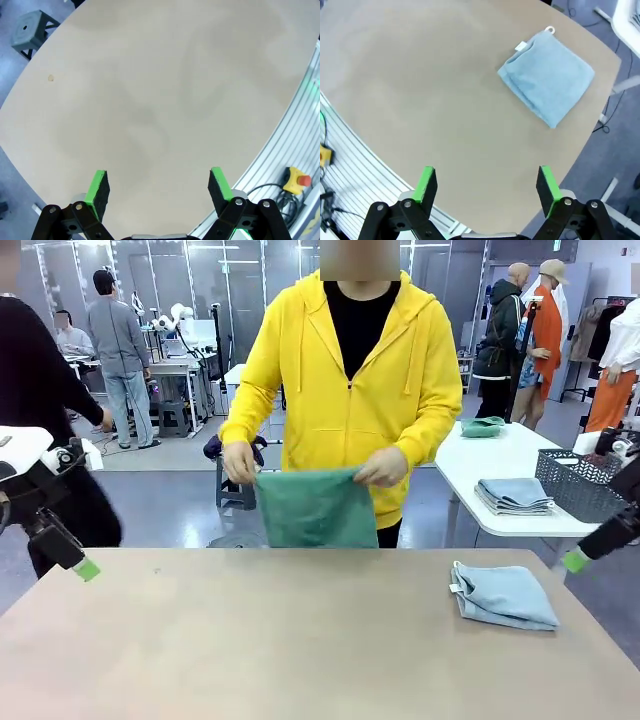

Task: Fold the towels and place them in the basket.
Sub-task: When a person lays out a Towel with hook on the table, fold it in half twice.

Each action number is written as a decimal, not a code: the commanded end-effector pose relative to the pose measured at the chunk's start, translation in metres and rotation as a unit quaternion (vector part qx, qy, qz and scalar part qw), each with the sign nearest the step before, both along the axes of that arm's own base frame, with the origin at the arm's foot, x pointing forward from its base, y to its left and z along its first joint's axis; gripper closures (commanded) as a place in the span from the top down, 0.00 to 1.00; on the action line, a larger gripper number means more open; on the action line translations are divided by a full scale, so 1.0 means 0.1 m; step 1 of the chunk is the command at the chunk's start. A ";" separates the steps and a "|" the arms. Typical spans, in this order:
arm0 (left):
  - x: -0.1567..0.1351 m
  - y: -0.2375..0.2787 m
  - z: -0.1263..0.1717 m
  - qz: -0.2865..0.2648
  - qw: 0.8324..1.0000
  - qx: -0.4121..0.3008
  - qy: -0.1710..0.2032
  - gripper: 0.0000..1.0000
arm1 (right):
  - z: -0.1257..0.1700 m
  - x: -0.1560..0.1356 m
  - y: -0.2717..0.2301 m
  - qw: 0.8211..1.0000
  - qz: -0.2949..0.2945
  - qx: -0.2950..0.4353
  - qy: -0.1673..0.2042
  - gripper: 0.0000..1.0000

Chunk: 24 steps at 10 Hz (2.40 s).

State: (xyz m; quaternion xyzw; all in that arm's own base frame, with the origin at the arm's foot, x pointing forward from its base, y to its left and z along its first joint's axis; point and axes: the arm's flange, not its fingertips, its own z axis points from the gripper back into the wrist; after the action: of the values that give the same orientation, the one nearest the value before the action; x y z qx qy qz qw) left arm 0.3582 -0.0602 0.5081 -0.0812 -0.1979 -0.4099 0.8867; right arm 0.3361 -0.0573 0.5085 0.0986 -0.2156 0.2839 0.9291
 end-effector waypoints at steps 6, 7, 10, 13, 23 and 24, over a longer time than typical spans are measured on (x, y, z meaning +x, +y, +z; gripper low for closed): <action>0.00 -0.02 -0.01 -0.008 1.000 0.003 -0.001 1.00 | 0.33 -0.13 -0.01 0.997 0.027 -0.006 -0.076 1.00; 0.00 -0.02 -0.01 -0.008 1.000 0.003 -0.001 1.00 | 0.33 -0.13 -0.01 0.997 0.027 -0.006 -0.076 1.00; 0.00 -0.02 -0.01 -0.008 1.000 0.003 -0.001 1.00 | 0.33 -0.13 -0.01 0.997 0.027 -0.006 -0.076 1.00; 0.00 -0.02 -0.01 -0.008 1.000 0.003 -0.001 1.00 | 0.33 -0.13 -0.01 0.997 0.027 -0.006 -0.076 1.00; -0.05 -0.08 0.07 -0.050 0.996 0.063 -0.025 1.00 | 0.39 -0.18 0.08 0.994 0.046 -0.034 -0.093 1.00; -0.05 -0.25 0.12 -0.107 0.987 0.112 -0.031 1.00 | 0.41 -0.24 0.47 0.983 0.134 -0.076 -0.097 1.00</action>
State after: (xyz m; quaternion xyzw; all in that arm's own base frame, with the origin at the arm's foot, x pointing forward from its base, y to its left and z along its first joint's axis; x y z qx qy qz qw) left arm 0.3545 -0.0755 0.5111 -0.0347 -0.1843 -0.4677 0.8638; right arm 0.3209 -0.0405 0.5476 0.0558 -0.2778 0.3577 0.8898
